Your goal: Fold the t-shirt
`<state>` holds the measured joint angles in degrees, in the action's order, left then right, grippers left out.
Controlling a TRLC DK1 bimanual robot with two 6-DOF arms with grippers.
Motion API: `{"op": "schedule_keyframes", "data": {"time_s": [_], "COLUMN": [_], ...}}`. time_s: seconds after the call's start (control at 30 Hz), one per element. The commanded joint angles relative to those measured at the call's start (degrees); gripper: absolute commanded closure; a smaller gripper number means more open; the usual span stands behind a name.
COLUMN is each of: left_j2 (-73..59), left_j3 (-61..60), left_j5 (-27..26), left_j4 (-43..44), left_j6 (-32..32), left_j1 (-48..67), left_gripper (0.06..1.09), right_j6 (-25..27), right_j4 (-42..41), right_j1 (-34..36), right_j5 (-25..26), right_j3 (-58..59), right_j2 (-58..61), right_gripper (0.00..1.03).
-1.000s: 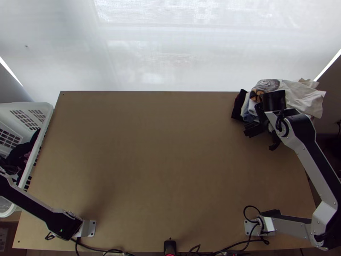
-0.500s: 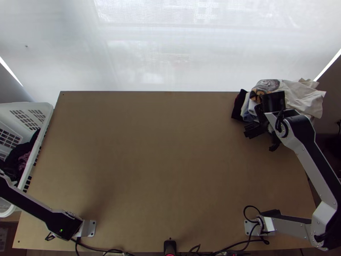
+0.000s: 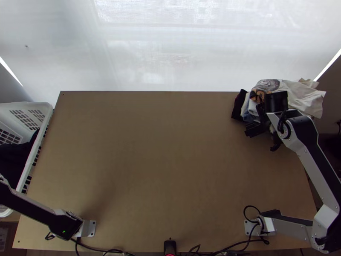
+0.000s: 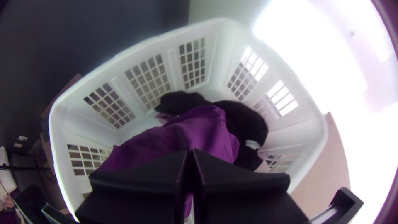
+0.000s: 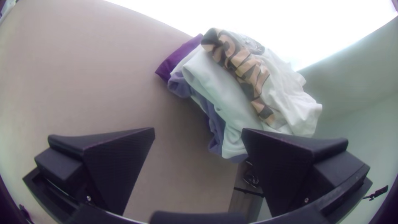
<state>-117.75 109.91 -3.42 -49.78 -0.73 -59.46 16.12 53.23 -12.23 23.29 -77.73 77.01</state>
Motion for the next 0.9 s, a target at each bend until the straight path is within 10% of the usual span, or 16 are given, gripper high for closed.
{"op": "schedule_keyframes", "data": {"time_s": [0.0, 0.5, 0.87], "left_j2": [9.5, 29.0, 35.0], "left_j3": [11.2, 19.6, 15.2], "left_j5": [-6.2, -12.8, -13.6], "left_j4": [-6.5, 1.5, -5.2], "left_j6": [2.2, 7.5, 7.1], "left_j1": [2.7, 16.5, 55.3], "left_gripper": [1.05, 1.05, 1.05], "right_j6": [-0.4, -0.6, -0.6], "right_j4": [-0.2, -0.2, -0.1], "right_j1": [-0.1, 0.0, 1.9], "right_j5": [0.0, 0.0, 0.0], "right_j3": [-0.2, 4.5, 9.3], "right_j2": [-1.4, -9.8, -14.7], "right_gripper": [0.05, 0.05, 0.05]}}
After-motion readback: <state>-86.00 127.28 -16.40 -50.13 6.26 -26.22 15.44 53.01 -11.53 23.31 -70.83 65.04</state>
